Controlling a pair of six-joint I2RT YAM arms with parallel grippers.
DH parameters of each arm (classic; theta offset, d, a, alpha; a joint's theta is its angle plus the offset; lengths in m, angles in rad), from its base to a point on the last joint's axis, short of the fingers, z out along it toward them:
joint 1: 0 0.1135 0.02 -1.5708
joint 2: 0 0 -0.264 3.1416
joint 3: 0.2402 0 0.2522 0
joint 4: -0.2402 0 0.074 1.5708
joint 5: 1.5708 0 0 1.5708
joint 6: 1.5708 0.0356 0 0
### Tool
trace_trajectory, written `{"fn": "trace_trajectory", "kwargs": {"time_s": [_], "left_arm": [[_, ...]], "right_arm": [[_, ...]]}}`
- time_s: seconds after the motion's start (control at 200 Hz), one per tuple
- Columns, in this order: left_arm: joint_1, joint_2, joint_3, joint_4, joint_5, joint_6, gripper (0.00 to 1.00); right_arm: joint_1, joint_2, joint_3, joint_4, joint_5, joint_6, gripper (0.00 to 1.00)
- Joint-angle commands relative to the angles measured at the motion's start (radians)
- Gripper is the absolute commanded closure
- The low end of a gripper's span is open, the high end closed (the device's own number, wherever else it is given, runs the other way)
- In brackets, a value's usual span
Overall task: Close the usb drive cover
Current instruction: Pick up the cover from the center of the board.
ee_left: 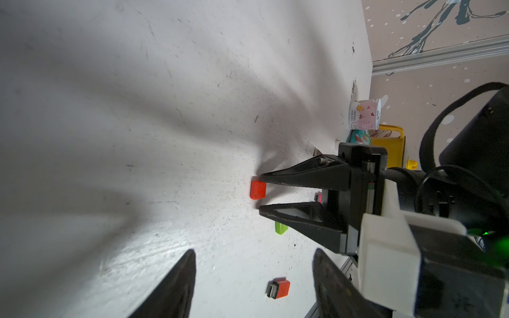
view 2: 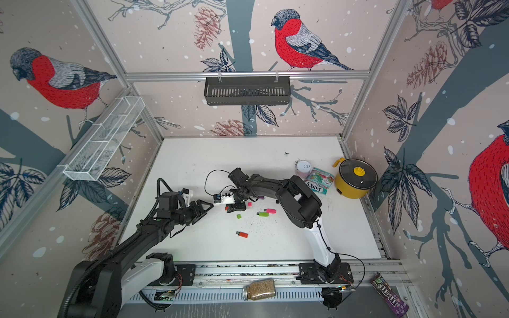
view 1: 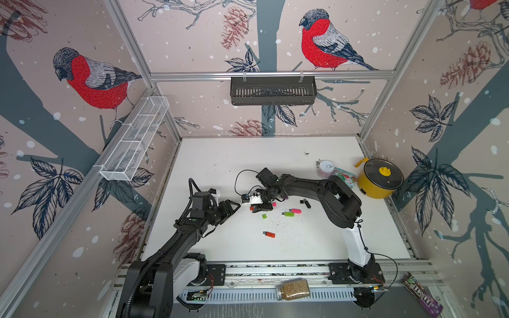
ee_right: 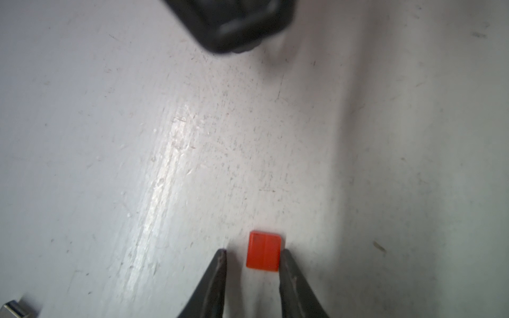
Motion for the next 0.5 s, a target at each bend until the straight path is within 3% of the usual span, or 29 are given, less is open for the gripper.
{"fn": "trace_trajectory", "kwargs": {"time_s": [0.0,0.495], "left_arm": [[0.003,0.001,-0.002,0.03,0.008,0.003,0.33],[0.003,0.014,0.001,0.03,0.015,0.008,0.33]], "right_arm": [[0.006,0.017,-0.011,-0.113,0.123,0.01,0.66],[0.016,0.039,-0.024,-0.117,0.193,0.019,0.7]]}}
